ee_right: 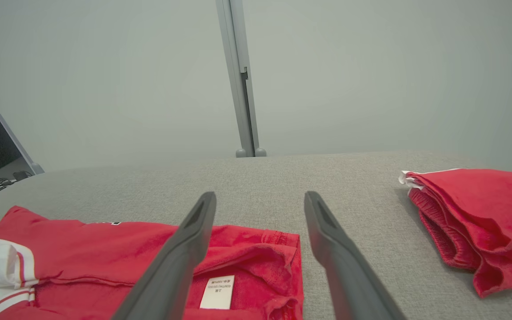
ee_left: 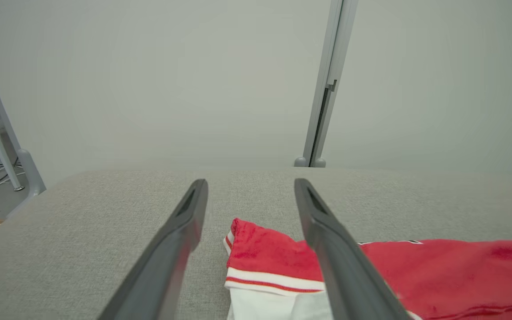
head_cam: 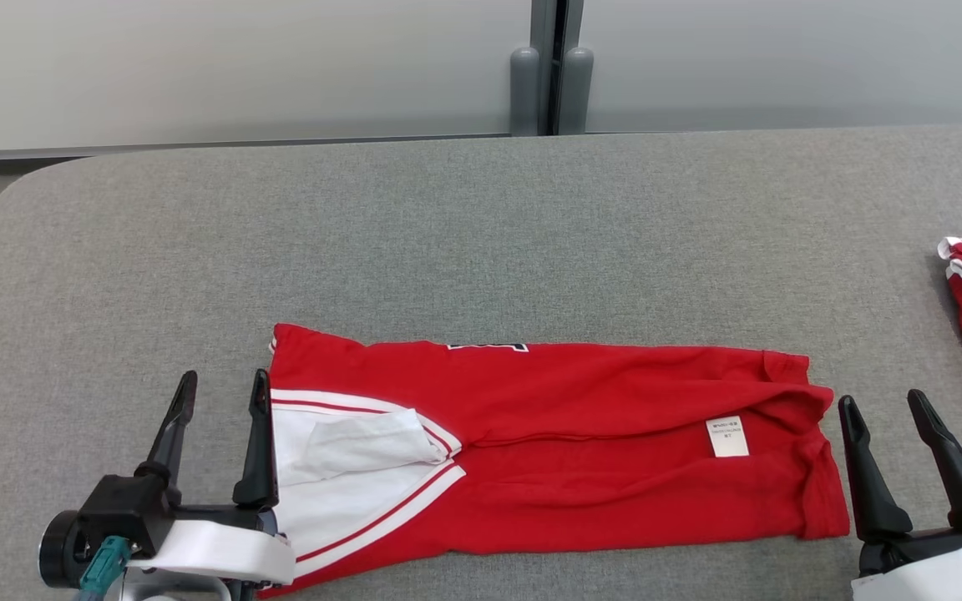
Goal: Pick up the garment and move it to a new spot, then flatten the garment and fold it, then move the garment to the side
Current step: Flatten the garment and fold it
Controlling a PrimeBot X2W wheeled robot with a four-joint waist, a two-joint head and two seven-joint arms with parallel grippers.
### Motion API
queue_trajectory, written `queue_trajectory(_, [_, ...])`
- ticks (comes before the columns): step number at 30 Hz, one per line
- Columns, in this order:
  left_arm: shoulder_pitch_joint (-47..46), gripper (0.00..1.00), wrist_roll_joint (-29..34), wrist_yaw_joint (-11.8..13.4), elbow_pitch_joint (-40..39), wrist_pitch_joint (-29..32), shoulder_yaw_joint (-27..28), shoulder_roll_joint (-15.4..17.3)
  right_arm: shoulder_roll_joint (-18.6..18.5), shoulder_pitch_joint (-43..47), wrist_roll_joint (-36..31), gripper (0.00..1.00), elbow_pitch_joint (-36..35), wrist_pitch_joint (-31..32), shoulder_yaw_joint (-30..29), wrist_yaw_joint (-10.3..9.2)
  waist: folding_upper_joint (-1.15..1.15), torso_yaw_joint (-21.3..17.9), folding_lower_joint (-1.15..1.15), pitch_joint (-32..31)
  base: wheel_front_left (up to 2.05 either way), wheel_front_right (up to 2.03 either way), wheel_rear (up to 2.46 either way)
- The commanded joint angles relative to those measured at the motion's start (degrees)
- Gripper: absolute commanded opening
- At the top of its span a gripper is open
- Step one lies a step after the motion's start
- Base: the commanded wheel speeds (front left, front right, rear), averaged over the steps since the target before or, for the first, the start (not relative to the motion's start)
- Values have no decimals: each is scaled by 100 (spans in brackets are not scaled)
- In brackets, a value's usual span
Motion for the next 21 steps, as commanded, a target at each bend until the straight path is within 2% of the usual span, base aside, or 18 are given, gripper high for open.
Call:
queue_trajectory(1, [-82,100,-19,-32,27,-17,17,38,-7,44,-20,100,15,6,-13,0,0,1,0,-1,0,0,0])
queue_trajectory(14, [-351,100,-29,-87,345,-28,-52,-17,-129,-165,23,100,174,35,-106,0,0,110,0,138,0,0,0])
queue_trajectory(21, [-738,100,51,-199,433,-33,-231,-195,-492,-985,140,100,1038,41,-172,0,0,299,0,565,0,0,0])
